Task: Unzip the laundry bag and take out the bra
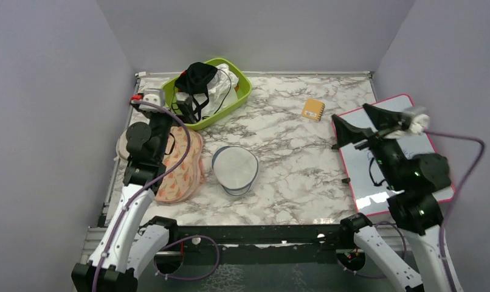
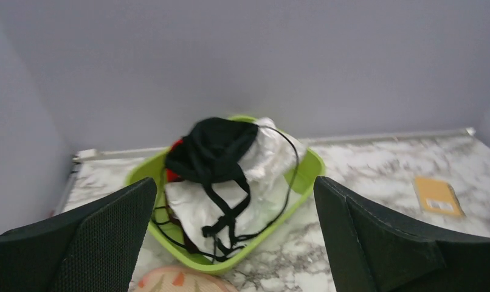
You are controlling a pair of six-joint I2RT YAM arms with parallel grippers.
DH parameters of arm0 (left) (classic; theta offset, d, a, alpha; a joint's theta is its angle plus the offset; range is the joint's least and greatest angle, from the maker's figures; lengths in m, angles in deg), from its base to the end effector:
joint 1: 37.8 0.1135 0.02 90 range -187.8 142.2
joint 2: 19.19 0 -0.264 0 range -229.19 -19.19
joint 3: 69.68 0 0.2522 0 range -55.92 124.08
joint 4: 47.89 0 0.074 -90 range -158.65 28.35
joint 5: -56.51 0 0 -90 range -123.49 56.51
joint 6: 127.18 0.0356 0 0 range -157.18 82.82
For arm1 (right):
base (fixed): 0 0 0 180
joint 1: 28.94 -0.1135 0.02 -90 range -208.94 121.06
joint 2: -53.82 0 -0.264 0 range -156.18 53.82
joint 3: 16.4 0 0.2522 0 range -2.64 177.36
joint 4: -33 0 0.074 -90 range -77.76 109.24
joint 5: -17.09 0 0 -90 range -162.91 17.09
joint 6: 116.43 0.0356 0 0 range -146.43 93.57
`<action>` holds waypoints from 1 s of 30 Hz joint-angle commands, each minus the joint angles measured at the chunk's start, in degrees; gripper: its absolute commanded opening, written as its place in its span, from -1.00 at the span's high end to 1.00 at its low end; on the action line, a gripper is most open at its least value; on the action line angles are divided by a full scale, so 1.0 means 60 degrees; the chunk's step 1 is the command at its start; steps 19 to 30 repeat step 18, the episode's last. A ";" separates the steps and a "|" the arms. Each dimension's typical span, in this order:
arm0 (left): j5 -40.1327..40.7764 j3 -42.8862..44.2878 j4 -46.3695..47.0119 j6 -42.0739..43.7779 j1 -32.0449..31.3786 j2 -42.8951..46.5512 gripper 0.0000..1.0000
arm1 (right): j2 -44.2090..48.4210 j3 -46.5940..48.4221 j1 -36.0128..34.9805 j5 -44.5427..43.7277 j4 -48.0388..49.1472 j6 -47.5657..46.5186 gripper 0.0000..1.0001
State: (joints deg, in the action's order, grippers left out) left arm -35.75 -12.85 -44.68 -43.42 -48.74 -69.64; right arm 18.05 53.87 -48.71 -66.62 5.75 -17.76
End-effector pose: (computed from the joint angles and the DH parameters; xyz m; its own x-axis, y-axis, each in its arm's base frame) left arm 0.2065 -0.0413 0.3633 0.1378 -0.1373 -0.9809 0.2442 0.9645 -0.1006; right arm 0.1136 0.0450 0.4245 0.0513 0.1777 -0.9828 -0.4514 0.8819 0.1359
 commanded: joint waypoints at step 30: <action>0.2125 0.2926 -0.2608 -0.0153 0.0047 0.1858 -0.98 | 0.0432 0.1196 0.0054 -0.2358 -0.0349 -0.0409 -1.00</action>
